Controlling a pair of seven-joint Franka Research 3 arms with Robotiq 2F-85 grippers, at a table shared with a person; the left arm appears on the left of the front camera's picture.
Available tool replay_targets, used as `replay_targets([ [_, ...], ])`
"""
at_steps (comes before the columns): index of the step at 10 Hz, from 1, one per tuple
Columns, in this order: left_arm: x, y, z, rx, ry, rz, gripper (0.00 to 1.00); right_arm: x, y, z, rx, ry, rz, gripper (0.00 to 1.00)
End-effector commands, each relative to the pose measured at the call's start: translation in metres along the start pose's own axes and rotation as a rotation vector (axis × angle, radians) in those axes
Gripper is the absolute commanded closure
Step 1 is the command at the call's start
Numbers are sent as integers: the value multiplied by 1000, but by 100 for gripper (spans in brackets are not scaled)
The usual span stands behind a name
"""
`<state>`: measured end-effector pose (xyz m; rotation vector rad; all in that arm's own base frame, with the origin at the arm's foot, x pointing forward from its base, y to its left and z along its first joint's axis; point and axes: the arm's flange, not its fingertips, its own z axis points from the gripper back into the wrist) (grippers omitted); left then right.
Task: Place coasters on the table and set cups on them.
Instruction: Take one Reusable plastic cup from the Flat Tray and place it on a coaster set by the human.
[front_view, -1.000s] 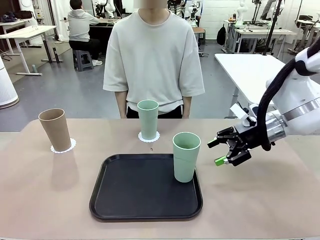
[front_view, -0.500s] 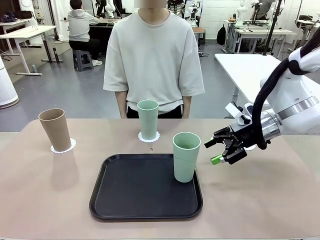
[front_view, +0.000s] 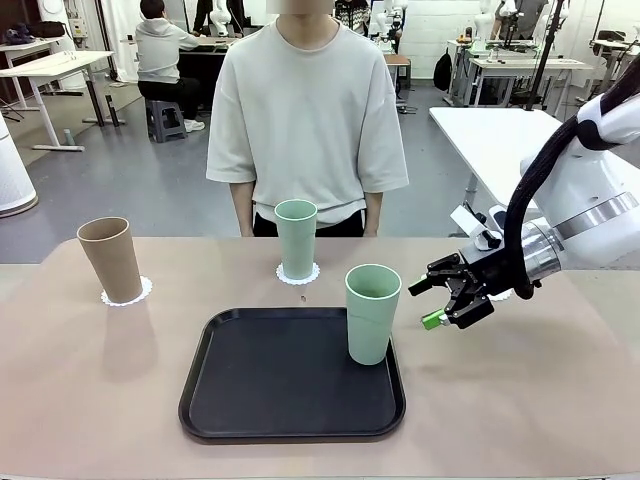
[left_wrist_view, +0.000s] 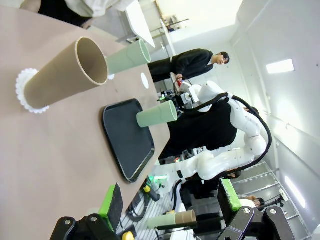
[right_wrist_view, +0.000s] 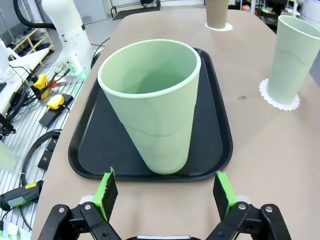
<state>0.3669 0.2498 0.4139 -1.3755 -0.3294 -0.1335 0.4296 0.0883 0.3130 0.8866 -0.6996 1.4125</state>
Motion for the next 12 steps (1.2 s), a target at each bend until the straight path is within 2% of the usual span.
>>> replay_targets([
  [1, 0, -2, 1, 2, -7, 6, 0, 0, 0, 0, 0, 0, 0, 0],
  [3, 0, -2, 1, 2, -7, 6, 0, -11, 1, 3, 43, -52, 29, 0],
  [6, 0, -2, 1, 2, -7, 6, 0, -28, 12, 10, 41, -192, 36, 0],
  [9, 0, -2, 1, 2, -7, 6, 0, -37, 14, -7, 0, -226, 45, 0],
  [10, 0, -2, 1, 2, -7, 6, 0, -36, 13, -16, -33, -226, 94, 0],
  [12, 0, -2, 1, 2, -7, 6, 0, -36, 8, -32, -21, -250, 125, 0],
])
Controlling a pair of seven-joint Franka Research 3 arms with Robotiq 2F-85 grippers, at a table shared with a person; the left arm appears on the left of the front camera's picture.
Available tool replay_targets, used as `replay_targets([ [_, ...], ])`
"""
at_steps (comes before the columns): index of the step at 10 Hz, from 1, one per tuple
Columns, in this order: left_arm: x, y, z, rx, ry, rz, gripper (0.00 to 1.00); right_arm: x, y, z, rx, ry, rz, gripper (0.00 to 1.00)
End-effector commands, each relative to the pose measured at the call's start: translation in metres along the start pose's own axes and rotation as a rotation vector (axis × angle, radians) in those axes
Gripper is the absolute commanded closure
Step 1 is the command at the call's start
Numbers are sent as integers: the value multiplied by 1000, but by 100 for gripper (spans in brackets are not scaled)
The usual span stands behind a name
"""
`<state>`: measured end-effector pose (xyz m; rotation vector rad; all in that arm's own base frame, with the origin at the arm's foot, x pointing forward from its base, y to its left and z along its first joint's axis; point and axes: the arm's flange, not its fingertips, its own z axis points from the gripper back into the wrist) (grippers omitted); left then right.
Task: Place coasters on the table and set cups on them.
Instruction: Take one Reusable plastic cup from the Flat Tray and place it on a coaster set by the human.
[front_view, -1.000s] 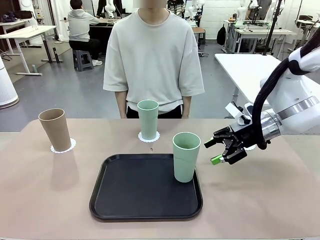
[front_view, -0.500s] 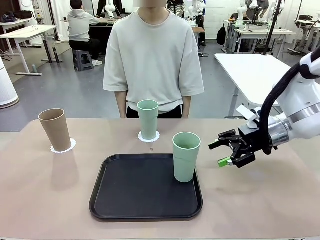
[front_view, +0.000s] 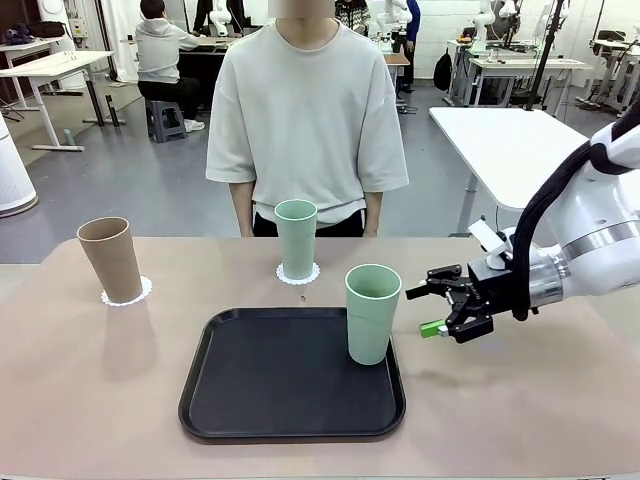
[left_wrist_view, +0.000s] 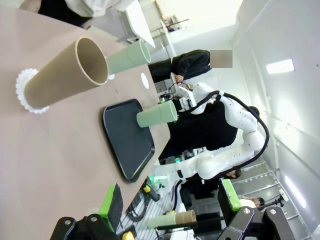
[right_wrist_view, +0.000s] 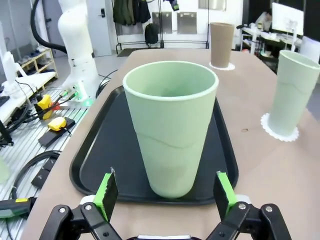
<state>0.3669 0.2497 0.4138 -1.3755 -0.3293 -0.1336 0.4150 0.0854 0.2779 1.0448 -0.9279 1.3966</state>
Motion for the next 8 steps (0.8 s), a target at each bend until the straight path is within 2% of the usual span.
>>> replay_targets([
  [1, 0, -2, 1, 2, -7, 6, 0, -8, -4, -18, -4, -16, 39, 0],
  [8, 0, -2, 1, 2, -7, 6, 0, -4, -11, -33, 17, -57, 69, 0],
])
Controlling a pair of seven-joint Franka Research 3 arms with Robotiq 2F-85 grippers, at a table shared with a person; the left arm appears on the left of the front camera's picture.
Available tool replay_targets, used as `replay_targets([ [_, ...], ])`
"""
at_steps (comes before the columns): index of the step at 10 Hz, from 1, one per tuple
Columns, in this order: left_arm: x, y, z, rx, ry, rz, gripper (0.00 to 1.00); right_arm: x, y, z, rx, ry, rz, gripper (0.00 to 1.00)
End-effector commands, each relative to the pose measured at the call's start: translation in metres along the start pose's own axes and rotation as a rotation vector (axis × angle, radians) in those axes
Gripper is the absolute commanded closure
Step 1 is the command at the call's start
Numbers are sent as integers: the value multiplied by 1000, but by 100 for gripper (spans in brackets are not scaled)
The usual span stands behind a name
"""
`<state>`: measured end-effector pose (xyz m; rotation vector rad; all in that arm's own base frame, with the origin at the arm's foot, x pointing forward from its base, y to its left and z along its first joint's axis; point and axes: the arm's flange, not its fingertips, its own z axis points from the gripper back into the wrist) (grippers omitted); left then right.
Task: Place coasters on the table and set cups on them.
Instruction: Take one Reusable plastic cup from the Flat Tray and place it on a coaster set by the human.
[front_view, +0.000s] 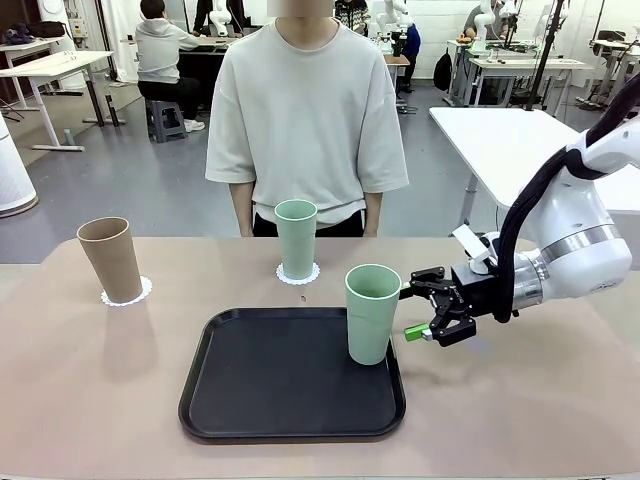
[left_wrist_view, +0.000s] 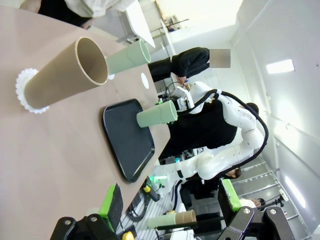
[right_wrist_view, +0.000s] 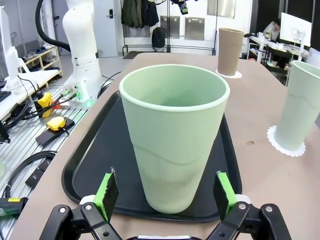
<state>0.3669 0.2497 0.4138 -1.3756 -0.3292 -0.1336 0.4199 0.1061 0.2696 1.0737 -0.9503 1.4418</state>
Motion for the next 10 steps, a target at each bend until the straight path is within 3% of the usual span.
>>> replay_targets([
  [1, 0, -2, 1, 3, -7, 6, 0, -2, -5, -14, -13, -34, 30, 0],
  [10, 0, -2, 1, 3, -7, 6, 0, 0, -19, -28, 16, -56, 39, 0],
])
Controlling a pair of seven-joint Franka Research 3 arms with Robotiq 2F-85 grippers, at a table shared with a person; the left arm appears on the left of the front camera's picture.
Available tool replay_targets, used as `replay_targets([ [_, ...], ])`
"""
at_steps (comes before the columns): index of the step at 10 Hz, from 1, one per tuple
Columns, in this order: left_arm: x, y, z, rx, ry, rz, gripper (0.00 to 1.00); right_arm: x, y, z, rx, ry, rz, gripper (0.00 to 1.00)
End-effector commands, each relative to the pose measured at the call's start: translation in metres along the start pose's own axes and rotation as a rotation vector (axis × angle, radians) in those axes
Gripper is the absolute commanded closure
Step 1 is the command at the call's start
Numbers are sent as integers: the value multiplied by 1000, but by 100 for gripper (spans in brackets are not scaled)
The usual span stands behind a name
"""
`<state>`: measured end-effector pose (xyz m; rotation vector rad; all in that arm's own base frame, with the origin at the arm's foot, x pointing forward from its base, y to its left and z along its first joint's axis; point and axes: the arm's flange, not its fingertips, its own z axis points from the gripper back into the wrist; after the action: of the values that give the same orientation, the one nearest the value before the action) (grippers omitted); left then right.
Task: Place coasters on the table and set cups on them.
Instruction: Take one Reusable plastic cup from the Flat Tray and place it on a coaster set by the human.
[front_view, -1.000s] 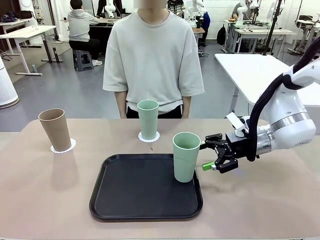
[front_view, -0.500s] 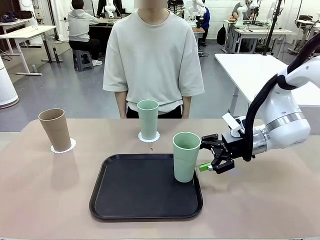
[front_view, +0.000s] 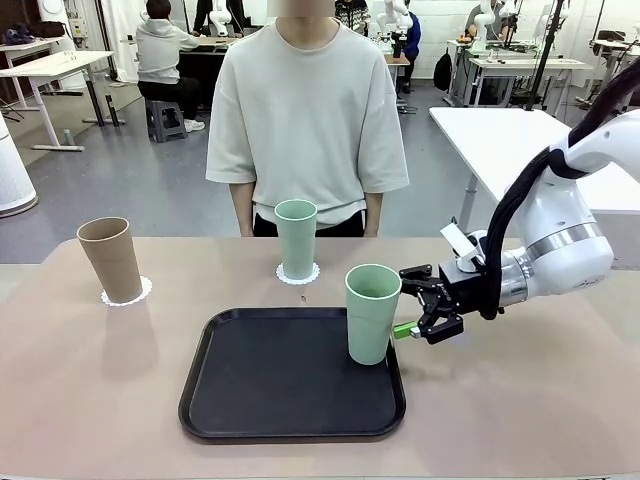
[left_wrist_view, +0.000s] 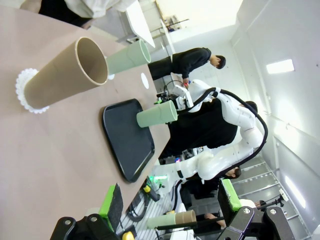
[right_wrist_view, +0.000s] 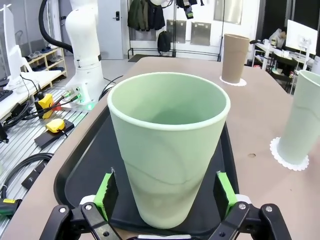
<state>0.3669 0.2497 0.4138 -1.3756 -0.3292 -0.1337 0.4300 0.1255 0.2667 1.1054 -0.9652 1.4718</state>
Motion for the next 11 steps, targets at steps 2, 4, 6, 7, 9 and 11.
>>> replay_targets([
  [2, 0, -2, 1, 3, -7, 6, 0, -2, -10, -15, -2, -36, 5, 0],
  [4, 0, -2, 1, 3, -7, 6, 0, -3, -14, -20, 6, -37, -1, 0],
  [6, 0, -2, 1, 3, -7, 6, 0, -4, -18, -25, 13, -38, -12, 0],
  [7, 0, -2, 1, 3, -7, 6, 0, -4, -18, -29, 21, -37, -13, 0],
  [9, 0, -2, 1, 3, -7, 6, 0, -3, -19, -36, 44, -37, -24, 0],
  [11, 0, -2, 1, 3, -7, 6, 0, -4, -19, -40, 57, -36, -26, 0],
])
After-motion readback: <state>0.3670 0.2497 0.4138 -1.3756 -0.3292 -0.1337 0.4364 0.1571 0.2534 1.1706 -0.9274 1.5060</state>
